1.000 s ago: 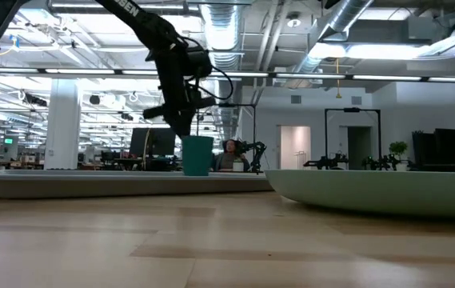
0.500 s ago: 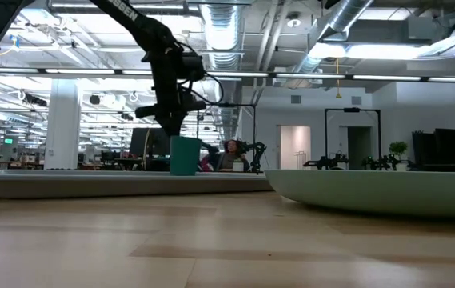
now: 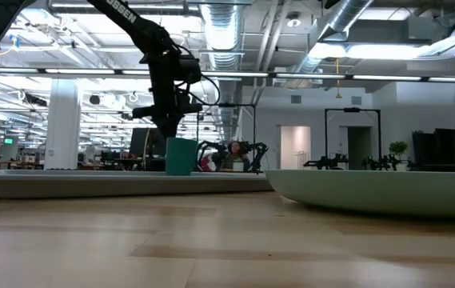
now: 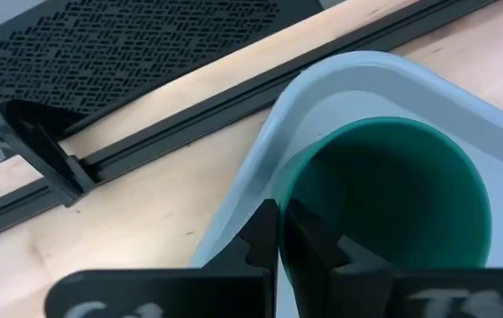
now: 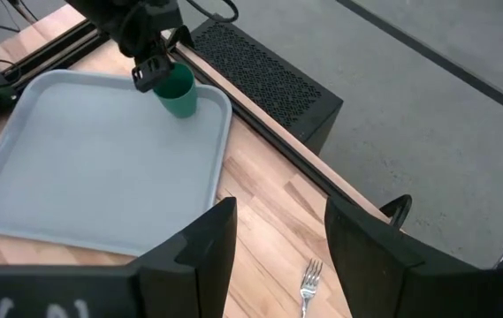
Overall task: Pick and place plate/cup/fork/spoon on tray
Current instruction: Put the teal cup on the gray tray
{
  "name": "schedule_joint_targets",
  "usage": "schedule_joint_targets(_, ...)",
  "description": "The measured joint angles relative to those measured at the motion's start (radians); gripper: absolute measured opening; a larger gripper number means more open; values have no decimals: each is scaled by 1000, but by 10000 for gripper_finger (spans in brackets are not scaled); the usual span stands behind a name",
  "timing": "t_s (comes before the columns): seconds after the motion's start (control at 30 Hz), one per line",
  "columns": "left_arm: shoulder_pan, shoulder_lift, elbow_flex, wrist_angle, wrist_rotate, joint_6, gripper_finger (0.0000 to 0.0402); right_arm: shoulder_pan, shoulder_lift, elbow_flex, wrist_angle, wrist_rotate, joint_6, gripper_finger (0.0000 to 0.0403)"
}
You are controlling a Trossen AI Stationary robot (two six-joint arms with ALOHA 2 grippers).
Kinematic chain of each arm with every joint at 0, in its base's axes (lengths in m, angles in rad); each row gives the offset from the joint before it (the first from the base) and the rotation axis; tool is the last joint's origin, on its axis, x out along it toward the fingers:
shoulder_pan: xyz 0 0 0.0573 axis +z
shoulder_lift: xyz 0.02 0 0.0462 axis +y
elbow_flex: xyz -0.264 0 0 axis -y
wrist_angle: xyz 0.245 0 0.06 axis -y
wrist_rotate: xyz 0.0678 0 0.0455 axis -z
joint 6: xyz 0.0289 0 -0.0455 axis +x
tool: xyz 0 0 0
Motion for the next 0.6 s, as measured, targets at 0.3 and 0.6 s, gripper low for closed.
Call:
schedule_joint_targets(0.3, 15, 0, -12, 4, -21, 2, 0, 0, 0, 0, 0, 0, 0, 198)
schedule_joint_targets(0.6, 18, 0, -13, 1, -7, 2, 0, 0, 0, 0, 0, 0, 0, 198)
